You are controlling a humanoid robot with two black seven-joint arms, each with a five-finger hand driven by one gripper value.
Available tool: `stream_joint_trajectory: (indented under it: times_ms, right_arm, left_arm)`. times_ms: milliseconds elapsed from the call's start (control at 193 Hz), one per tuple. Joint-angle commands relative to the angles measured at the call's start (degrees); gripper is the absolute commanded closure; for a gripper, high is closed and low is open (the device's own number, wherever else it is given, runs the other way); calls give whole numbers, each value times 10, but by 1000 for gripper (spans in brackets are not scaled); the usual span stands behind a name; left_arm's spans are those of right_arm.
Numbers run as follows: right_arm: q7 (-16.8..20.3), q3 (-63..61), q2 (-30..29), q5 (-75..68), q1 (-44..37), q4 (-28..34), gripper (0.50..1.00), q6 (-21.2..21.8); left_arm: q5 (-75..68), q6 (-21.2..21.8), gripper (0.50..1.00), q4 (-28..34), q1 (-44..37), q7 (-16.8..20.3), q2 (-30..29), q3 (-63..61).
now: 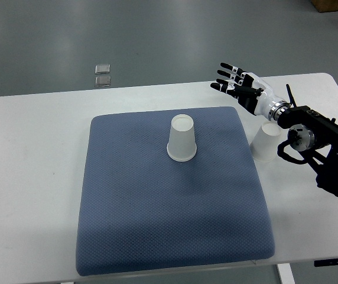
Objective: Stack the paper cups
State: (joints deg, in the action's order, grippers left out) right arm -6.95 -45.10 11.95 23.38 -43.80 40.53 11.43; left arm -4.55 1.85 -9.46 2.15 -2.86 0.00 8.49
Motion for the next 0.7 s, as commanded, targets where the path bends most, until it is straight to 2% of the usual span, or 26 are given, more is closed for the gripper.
stream_joint_trajectory:
  times_ms: [0, 694]
  right_arm:
    - [-1, 0, 0, 0, 1, -1, 570, 0]
    - [-3, -5, 3, -1, 6, -1, 570, 7]
  left_arm:
    - [0, 0, 500, -3, 1, 0, 0, 0]
    - [1, 0, 500, 6, -1, 1, 0, 3]
